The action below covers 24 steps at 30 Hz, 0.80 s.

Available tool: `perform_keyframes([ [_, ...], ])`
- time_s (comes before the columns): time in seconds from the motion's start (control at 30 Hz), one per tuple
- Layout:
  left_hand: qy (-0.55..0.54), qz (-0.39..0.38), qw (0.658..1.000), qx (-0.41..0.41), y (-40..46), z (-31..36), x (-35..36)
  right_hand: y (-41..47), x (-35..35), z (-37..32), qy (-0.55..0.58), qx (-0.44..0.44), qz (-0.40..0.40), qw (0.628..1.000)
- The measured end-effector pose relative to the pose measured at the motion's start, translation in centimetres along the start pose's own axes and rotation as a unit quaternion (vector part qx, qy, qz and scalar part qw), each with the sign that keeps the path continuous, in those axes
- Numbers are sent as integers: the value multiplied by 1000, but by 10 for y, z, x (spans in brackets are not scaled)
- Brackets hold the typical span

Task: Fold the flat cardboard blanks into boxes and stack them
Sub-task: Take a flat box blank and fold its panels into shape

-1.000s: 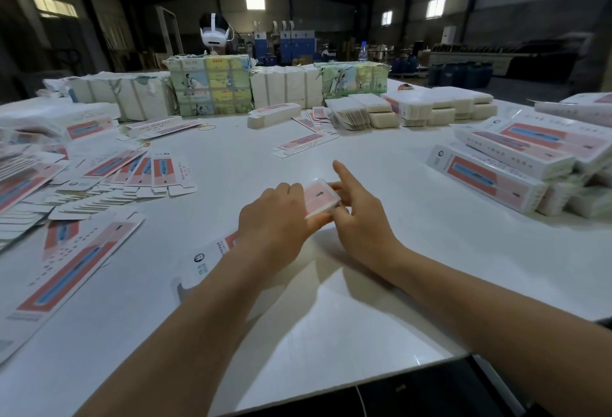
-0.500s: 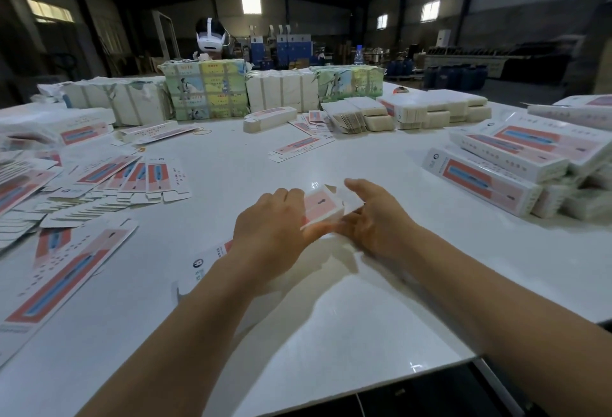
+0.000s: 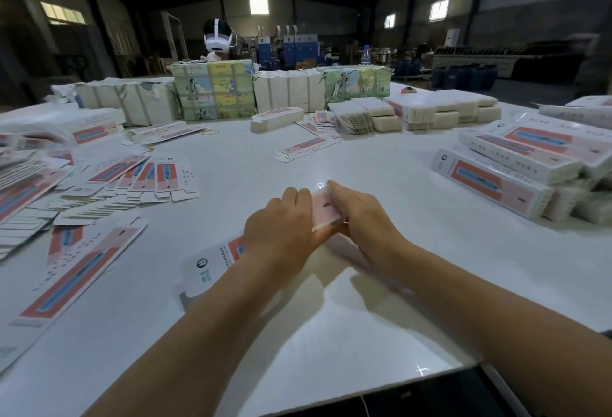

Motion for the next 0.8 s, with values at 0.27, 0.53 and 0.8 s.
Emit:
perform_keyframes([
  [0.27, -8, 80, 997, 15, 0, -2, -9, 10, -12, 7, 187, 65, -3, 980],
  [0.53, -16, 137, 990, 40, -5, 4, -28, 12, -15, 11, 209, 63, 16, 976],
  [0.8, 58, 189, 978, 65, -7, 11, -33, 6, -16, 8, 196, 68, 55, 977],
])
Point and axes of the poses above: each hand's wrist, its own y-axis towards the middle knuckle, its own x-axis out of the palm, z = x × y, the point moved 7 cm from there along y, towards the middle knuckle, and after that the axes turned 7 degrees about y, right-handed, at the moved point
